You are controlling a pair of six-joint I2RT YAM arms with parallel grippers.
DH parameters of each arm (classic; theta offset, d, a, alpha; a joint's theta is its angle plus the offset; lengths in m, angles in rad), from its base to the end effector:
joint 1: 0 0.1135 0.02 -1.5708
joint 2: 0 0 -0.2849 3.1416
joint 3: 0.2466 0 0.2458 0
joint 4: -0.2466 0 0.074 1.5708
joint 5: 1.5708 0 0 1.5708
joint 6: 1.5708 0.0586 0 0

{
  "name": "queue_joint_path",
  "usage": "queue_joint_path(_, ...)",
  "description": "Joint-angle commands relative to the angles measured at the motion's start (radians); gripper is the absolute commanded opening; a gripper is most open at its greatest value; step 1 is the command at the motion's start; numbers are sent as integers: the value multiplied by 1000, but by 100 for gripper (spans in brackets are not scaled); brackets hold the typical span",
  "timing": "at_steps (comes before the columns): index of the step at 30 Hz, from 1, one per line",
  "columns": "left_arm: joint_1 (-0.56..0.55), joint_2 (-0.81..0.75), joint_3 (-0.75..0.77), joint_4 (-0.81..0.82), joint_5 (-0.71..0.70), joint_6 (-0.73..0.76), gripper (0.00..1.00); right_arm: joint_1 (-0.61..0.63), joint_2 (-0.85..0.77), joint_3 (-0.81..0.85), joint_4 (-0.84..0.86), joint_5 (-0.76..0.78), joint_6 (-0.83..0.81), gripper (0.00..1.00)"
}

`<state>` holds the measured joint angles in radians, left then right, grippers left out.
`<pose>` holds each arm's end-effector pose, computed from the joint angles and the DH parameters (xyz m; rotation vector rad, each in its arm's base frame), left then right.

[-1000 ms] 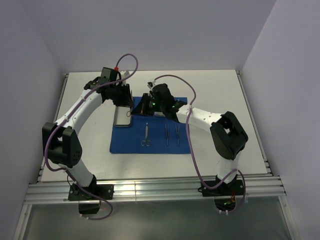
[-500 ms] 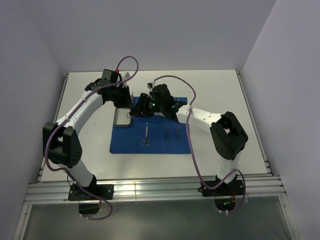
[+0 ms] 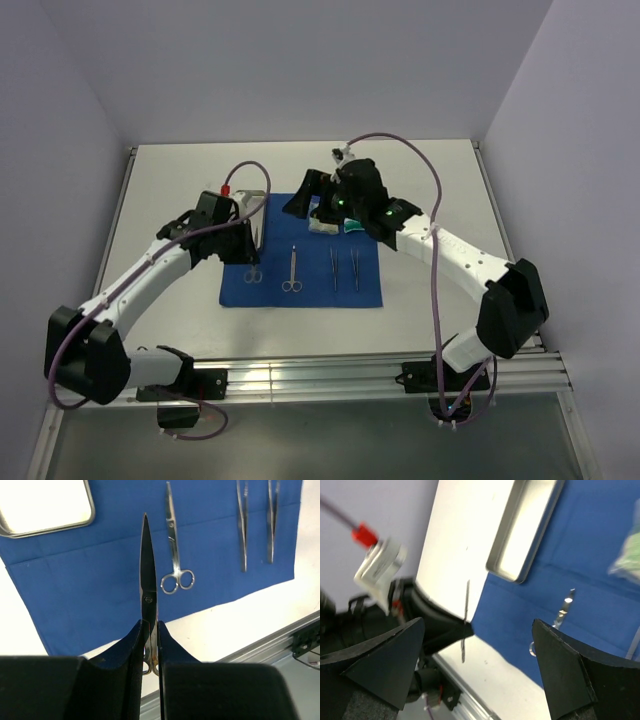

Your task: Open and lay out the surgical kit

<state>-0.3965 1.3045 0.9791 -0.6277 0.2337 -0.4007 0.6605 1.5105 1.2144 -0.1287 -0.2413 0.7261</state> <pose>0.2401 -0.1152 0.2622 0.0918 2.5964 -0.6024 0.2817 0.2366 0.3318 -0.0981 2.1658 1.0928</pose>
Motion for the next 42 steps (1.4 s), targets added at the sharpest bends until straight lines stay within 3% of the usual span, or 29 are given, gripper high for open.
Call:
queue_joint_path(1, -56, -62, -54, 101, -91, -63, 0, -25, -58, -24, -75, 68, -48, 96)
queue_joint_path(6, -102, 51, -16, 80, -169, -76, 0, -42, -70, -35, -98, 83, -50, 95)
queue_joint_path(18, -137, 349, 157, -1, -208, -27, 0, -56, -59, -36, -117, 80, -63, 96)
queue_joint_path(36, -145, 481, 188, -14, -228, -72, 0, -71, -56, -41, -120, 69, -62, 96)
queue_joint_path(42, -159, 490, 193, -13, -257, -75, 4, -73, -50, -39, -120, 68, -60, 96)
